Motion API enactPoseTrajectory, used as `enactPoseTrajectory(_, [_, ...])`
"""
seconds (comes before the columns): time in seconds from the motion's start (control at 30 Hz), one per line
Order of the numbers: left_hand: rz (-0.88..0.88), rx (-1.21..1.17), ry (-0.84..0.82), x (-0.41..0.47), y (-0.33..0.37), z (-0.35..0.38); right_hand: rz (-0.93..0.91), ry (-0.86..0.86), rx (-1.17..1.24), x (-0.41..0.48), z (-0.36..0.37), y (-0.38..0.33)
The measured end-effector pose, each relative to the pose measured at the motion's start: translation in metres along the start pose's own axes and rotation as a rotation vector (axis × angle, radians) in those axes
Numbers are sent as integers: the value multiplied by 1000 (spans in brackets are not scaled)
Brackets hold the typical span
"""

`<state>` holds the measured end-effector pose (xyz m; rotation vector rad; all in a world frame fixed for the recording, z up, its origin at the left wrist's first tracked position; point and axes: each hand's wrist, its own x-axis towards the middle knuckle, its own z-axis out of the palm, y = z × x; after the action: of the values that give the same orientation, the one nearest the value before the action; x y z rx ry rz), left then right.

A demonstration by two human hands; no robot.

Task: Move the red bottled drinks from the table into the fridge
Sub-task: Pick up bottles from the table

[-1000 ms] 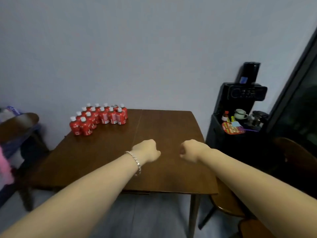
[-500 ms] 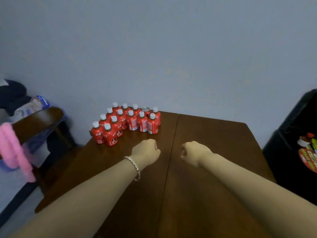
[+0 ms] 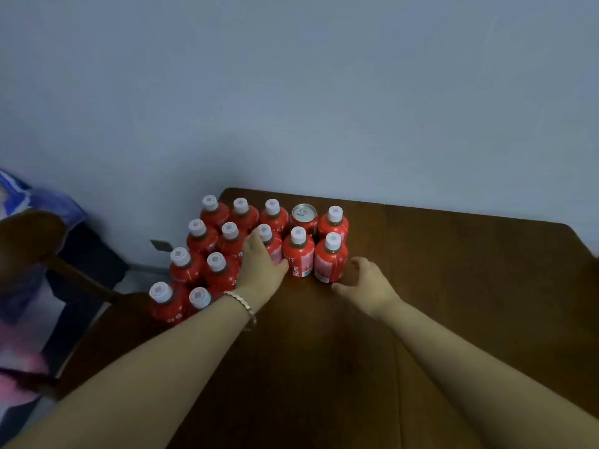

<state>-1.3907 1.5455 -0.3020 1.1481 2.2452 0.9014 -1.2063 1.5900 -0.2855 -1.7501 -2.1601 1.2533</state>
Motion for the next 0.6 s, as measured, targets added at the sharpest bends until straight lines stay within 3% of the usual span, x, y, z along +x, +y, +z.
enactPoseTrajectory(0.17, [-89,-194,-21,70,-35,20,-71,46,185,82,15,5])
enactPoseTrajectory(0.33, [73,-107,125,76,-52,32,-68,71,255,108,38,23])
enactPoseTrajectory(0.47, [192,-73,61,52,-62,23,-108,141,178,102,42,29])
enactPoseTrajectory(0.6, [262,-180,-97,25,-68,30,-177,47,140,88,52,34])
